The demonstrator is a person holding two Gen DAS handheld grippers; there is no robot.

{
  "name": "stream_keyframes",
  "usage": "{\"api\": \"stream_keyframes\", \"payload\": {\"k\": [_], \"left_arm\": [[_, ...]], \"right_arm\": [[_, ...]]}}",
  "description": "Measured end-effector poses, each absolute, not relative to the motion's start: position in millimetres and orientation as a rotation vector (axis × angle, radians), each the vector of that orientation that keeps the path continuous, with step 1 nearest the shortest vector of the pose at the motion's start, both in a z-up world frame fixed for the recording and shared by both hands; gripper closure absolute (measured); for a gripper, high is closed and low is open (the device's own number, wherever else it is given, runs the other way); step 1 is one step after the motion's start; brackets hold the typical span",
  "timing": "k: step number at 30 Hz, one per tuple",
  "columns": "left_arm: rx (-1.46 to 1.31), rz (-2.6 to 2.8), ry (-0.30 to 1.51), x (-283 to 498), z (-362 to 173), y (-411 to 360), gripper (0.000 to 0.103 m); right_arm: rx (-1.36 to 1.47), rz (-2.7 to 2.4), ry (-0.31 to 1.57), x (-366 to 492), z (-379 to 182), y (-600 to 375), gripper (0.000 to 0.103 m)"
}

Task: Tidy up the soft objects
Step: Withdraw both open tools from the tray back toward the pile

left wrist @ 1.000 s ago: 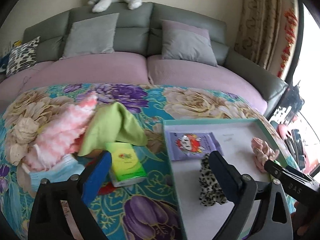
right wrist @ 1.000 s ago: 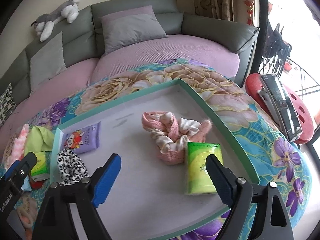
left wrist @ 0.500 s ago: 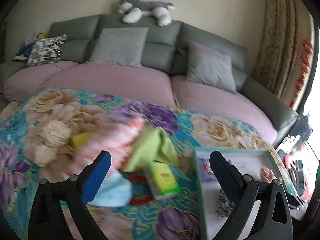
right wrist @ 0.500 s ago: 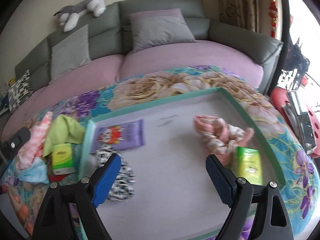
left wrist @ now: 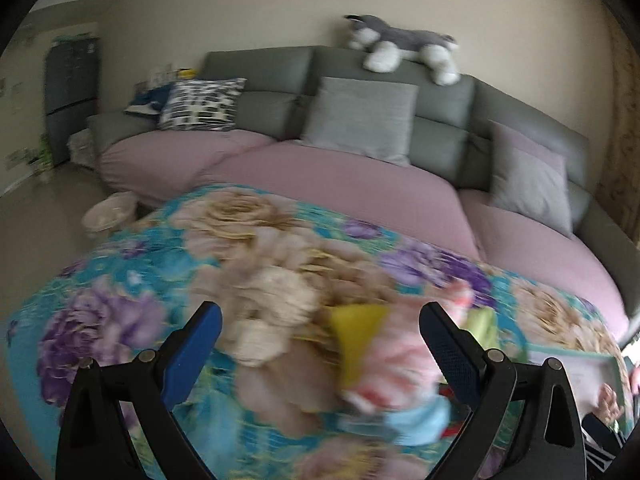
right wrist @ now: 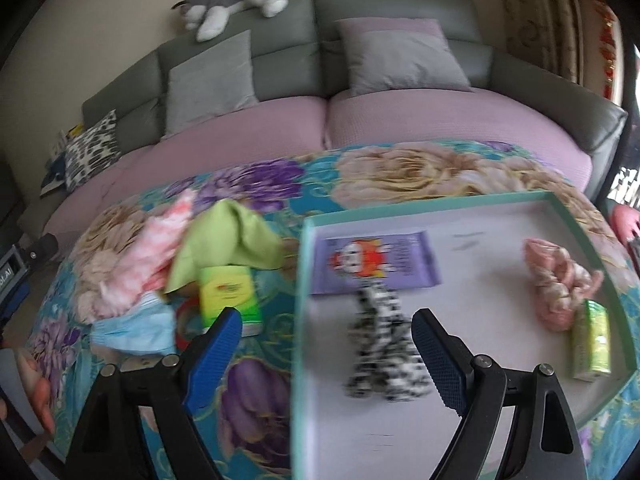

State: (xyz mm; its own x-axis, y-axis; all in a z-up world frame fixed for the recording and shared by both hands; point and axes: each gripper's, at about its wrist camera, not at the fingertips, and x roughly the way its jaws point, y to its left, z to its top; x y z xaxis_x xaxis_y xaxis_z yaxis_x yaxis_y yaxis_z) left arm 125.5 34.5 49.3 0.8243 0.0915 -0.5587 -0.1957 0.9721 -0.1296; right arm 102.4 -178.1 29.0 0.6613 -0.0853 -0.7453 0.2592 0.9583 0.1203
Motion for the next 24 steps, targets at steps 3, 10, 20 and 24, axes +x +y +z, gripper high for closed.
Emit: {"api": "stream_keyframes", "payload": {"k": [3,10,20,24], "left_arm": [[-0.216,0.201,0.573,123,49,59,0.004],[-0.268,0.221,0.613,126,39,91,0.004],[-0.288,0.162,0.711,142,19,94,0.004],[-0.297,0.132,0.773,158,5,94,0.004]], "right_arm": [[0.204,-0.184,0.831,109,27,-163,0.014],[0.184,-0.108,0.848,126,19,-125,0.014],[0.199,-0.076,0.867,147,2,-113,0.014],[0.179,-0.085,0.867,155,-3,-117,0.014]]}}
